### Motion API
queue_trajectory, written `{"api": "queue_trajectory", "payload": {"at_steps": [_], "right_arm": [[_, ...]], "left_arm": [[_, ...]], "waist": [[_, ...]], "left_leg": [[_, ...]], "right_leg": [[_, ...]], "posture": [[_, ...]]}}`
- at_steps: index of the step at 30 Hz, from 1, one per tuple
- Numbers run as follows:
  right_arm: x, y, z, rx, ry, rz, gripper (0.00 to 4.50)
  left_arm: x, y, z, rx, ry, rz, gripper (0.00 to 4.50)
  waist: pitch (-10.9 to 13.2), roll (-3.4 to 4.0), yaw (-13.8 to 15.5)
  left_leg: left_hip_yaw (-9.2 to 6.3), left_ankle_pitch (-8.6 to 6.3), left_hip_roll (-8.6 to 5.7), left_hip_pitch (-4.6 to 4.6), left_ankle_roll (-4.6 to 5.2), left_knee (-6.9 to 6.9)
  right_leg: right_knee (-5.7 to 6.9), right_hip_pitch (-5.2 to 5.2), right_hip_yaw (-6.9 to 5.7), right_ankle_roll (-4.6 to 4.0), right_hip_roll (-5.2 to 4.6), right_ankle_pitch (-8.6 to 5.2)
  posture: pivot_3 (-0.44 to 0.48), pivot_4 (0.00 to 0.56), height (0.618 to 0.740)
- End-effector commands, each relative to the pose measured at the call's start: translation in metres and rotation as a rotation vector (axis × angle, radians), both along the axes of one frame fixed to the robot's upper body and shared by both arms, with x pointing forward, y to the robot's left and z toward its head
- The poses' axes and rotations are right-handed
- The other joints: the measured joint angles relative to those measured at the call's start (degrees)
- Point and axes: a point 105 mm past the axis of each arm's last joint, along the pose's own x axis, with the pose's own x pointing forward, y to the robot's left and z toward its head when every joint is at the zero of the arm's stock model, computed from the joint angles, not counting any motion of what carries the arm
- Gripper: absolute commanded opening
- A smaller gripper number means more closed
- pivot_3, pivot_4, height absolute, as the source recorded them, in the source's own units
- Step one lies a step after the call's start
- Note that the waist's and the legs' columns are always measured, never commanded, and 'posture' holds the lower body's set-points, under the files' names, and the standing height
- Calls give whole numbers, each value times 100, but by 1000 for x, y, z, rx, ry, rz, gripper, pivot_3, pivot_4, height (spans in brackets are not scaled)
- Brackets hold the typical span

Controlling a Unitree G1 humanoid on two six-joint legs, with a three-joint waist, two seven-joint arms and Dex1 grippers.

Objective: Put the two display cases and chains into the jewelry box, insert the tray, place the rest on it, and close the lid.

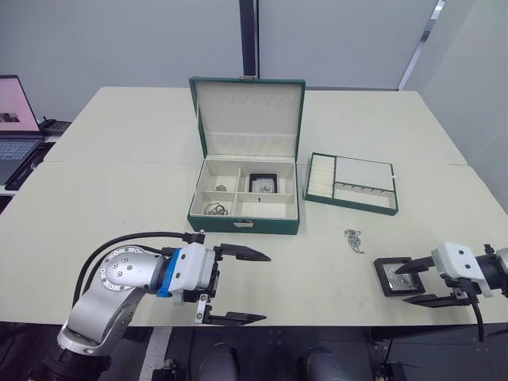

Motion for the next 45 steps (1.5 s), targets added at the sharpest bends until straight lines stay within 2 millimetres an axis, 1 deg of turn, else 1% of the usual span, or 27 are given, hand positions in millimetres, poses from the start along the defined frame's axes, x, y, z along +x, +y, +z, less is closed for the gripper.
{"api": "queue_trajectory", "payload": {"at_steps": [1,11,12,21,24,26,30,32,34,36,39,43,44,45], "right_arm": [[2,-1,0,-8,-18,18,2878],[6,-6,-6,-19,-10,6,2878],[6,-7,-6,-19,-9,4,2449],[6,-10,-10,-26,2,-8,366],[8,-9,-10,-21,0,-14,366],[8,-9,-11,-17,1,-16,79],[7,-7,-11,-6,9,-18,78],[6,-5,-7,11,14,-21,78],[7,-1,-1,32,16,-24,78],[10,6,12,61,12,-24,78],[13,26,39,136,10,-19,78],[6,58,75,246,83,25,78],[8,64,82,244,78,36,78],[15,71,88,235,50,33,78]], "left_arm": [[-2,0,1,-5,-21,-5,4500],[-7,-1,-1,-18,-6,-9,4500],[-7,-2,-1,-18,-5,-7,4500],[-5,-1,-3,-10,-3,2,4500],[-4,-1,-3,-9,-1,8,4500],[-3,-2,-4,-9,2,11,4500],[-3,-2,-4,-9,5,17,4500],[-1,-3,-3,-14,3,24,4500],[2,-2,-2,-21,2,41,4500],[7,-2,1,-34,1,65,4500],[11,-1,9,-72,23,95,4500],[15,5,15,-81,36,146,4500],[17,7,17,-89,38,170,4500],[21,10,20,-104,36,208,4500]], "waist": [[0,0,0],[0,0,0],[0,0,0],[0,0,0],[0,0,-1],[0,0,-1],[0,0,-1],[0,0,0],[0,0,0],[1,1,-1],[4,8,-7],[5,12,-10],[6,12,-12],[6,12,-10]], "left_leg": [[0,0,0,1,0,0],[0,0,0,8,0,0],[0,0,0,9,0,0],[0,0,0,11,0,0],[0,0,0,15,1,0],[0,0,0,17,1,0],[0,-1,0,21,1,0],[0,-1,1,22,1,0],[0,-1,1,23,1,0],[0,-1,1,23,1,0],[-1,-1,1,23,1,-1],[-6,-1,1,21,0,-3],[-8,-1,1,20,0,-5],[-10,-2,2,19,0,-4]], "right_leg": [[0,1,0,0,0,0],[0,10,0,0,0,0],[0,10,0,0,0,0],[-1,14,0,0,-1,0],[-1,19,0,0,-1,0],[-2,21,0,0,-1,0],[-3,27,0,0,-1,0],[-3,28,0,0,-1,0],[-3,29,0,0,-1,0],[-3,29,0,0,-1,0],[-2,29,0,0,-1,0],[-1,27,-3,0,-1,0],[-2,27,-6,0,0,0],[-2,26,-6,0,0,0]], "posture": [[0,150,740],[0,150,740],[0,150,740],[0,150,740],[0,150,740],[0,150,740],[0,150,740],[0,150,740],[0,150,740],[0,150,740],[0,150,740],[0,150,740],[0,150,740],[0,150,740]]}}
